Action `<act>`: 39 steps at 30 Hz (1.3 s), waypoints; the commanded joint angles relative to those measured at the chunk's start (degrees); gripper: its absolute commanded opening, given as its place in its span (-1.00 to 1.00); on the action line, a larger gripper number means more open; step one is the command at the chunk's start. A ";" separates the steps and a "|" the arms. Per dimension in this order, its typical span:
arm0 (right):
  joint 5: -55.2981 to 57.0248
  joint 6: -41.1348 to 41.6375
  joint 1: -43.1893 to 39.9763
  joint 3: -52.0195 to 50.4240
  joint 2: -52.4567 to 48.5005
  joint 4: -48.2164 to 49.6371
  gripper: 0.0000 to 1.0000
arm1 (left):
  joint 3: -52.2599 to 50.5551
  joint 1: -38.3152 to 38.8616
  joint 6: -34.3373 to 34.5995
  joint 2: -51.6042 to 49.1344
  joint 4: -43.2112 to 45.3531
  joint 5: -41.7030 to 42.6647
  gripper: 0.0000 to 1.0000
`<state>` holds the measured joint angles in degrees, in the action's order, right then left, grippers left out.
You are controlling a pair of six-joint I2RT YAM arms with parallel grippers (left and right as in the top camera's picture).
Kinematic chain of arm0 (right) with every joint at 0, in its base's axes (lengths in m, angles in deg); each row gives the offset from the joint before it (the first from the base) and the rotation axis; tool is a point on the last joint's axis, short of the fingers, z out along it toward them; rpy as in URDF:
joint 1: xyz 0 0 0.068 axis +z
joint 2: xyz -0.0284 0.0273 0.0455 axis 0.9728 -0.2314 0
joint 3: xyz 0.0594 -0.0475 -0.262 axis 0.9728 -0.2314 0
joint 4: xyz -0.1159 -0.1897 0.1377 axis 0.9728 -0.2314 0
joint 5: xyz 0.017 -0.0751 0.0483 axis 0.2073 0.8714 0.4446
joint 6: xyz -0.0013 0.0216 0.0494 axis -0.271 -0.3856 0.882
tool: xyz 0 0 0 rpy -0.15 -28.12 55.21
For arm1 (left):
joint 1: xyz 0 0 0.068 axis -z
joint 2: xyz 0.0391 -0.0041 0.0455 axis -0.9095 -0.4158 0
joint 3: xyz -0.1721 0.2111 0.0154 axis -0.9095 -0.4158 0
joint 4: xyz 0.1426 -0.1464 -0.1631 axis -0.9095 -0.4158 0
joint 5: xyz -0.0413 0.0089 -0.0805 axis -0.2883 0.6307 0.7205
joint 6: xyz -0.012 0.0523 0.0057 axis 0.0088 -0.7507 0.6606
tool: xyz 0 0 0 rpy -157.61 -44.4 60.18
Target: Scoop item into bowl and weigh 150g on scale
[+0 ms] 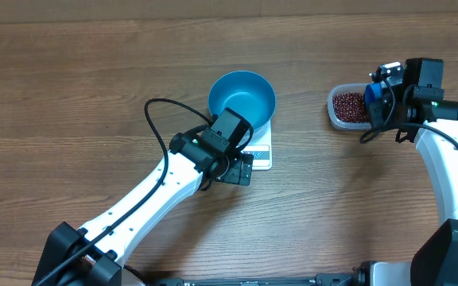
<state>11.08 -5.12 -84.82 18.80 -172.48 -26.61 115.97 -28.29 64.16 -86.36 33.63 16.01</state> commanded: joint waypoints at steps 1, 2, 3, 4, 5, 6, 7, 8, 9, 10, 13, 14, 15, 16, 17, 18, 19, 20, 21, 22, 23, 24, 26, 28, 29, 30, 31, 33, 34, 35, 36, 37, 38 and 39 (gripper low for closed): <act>0.17 0.26 0.11 1.66 -0.07 0.17 -0.93 | -0.37 0.02 -4.70 -0.42 1.27 1.09 0.99; 0.17 0.24 0.11 1.66 -0.07 0.17 -0.93 | -0.37 0.02 -5.18 -0.42 1.68 1.07 0.99; 0.17 0.26 0.11 1.66 -0.07 0.17 -0.93 | -0.37 0.02 -5.18 -0.42 1.99 1.11 0.99; 0.17 0.26 0.11 1.66 -0.07 0.17 -0.93 | -0.37 0.02 -5.09 -0.42 2.01 1.11 0.99; 0.17 0.26 0.11 1.66 -0.07 0.17 -0.93 | -0.37 0.02 -4.59 -0.42 1.99 1.14 0.99; 0.17 0.26 0.11 1.66 -0.07 0.17 -0.93 | -0.37 0.02 -4.17 -0.42 1.97 1.11 0.99; 0.17 0.26 0.11 1.66 -0.07 0.20 -0.93 | -0.37 0.02 -4.07 -0.42 1.97 1.31 0.99; 0.17 0.26 0.11 1.66 -0.07 0.17 -0.93 | -0.37 0.02 -4.09 -0.42 1.97 1.31 0.99; 0.17 0.24 0.11 1.66 -0.07 0.20 -0.93 | -0.37 0.02 -4.09 -0.42 1.97 1.27 0.99; 0.17 0.24 0.11 1.66 -0.07 0.20 -0.93 | -0.37 0.02 -4.09 -0.42 1.99 1.29 0.99; 0.20 0.24 0.11 1.66 -0.07 0.17 -0.93 | -0.37 0.02 -4.11 -0.42 1.99 1.27 0.99; 0.20 0.22 0.11 1.66 -0.07 0.17 -0.93 | -0.37 0.02 -4.09 -0.42 1.99 1.29 0.99; 0.20 0.22 0.11 1.66 -0.07 0.17 -0.93 | -0.37 0.02 -4.11 -0.42 1.99 1.29 0.99; 0.20 0.22 0.11 1.66 -0.07 0.15 -0.93 | -0.37 0.02 -4.11 -0.42 1.99 1.27 0.99; 0.20 0.22 0.11 1.66 -0.07 0.13 -0.93 | -0.37 0.02 -4.11 -0.42 1.99 1.29 0.99; 0.20 0.22 0.11 1.66 -0.07 0.07 -0.93 | -0.37 0.02 -4.11 -0.42 1.99 1.29 0.99; 0.20 0.22 0.11 1.66 -0.07 0.00 -0.93 | -0.37 0.02 -4.11 -0.42 1.99 1.27 0.99; 0.20 0.24 0.11 1.66 -0.07 -0.04 -0.93 | -0.37 0.02 -4.09 -0.42 1.99 1.29 0.99; 0.20 0.24 0.11 1.68 -0.07 -0.04 -0.93 | -0.37 0.02 -4.11 -0.42 1.99 1.29 0.99; 0.22 0.24 0.11 1.88 -0.07 -0.07 -0.93 | -0.37 0.02 -4.11 -0.42 1.99 1.29 0.99; 0.22 0.24 0.11 2.27 -0.07 -0.26 -0.93 | -0.37 0.02 -4.11 -0.42 1.99 1.29 0.99; 0.22 0.24 0.11 3.10 -0.07 -0.94 -0.93 | -0.37 0.02 -4.11 -0.42 1.99 1.29 0.99; 0.22 0.22 0.11 5.84 -0.07 -3.54 -0.93 | -0.37 0.02 -4.09 -0.42 1.99 1.29 0.99; 0.24 0.15 0.11 9.25 -0.07 -6.73 -0.94 | -0.37 0.02 -4.11 -0.42 1.99 1.29 0.99; 0.50 -0.09 0.11 11.10 -0.07 -8.48 -0.93 | -0.37 0.02 -4.09 -0.42 1.99 1.27 0.99; 0.63 -1.01 0.11 12.85 -0.07 -10.25 -0.93 | -0.37 0.02 -4.11 -0.42 1.99 1.29 0.99; 0.83 -1.90 0.11 14.49 -0.07 -11.91 -0.93 | -0.37 0.02 -4.11 -0.42 1.99 1.27 0.99; 2.19 -2.29 0.11 17.66 -0.07 -14.21 -0.94 | -0.37 0.02 -4.09 -0.42 1.99 1.29 0.99; 2.60 -2.73 0.20 19.37 -0.07 -15.41 -0.94 | -0.37 0.02 -4.11 -0.42 1.97 1.29 0.99; 2.91 -2.91 0.33 20.96 -0.07 -16.37 -0.94 | -0.37 0.02 -4.09 -0.42 1.99 1.29 0.99; 2.97 -3.10 0.42 22.45 -0.07 -17.18 -0.94 | -0.37 0.02 -4.11 -0.42 1.99 1.29 0.99; 2.97 -3.28 0.48 23.56 -0.07 -17.73 -0.93 | -0.37 0.02 -4.11 -0.42 1.99 1.27 0.99; 2.97 -3.30 0.48 24.48 -0.07 -18.03 -0.93 | -0.37 0.02 -4.09 -0.42 1.99 1.29 0.99; 2.97 -3.30 0.48 24.94 -0.07 -18.08 -0.94 | -0.37 0.02 -4.09 -0.42 1.99 1.29 0.99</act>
<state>13.14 -7.55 -84.72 40.63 -172.81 -44.51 115.93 -28.29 61.12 -86.36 35.40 16.64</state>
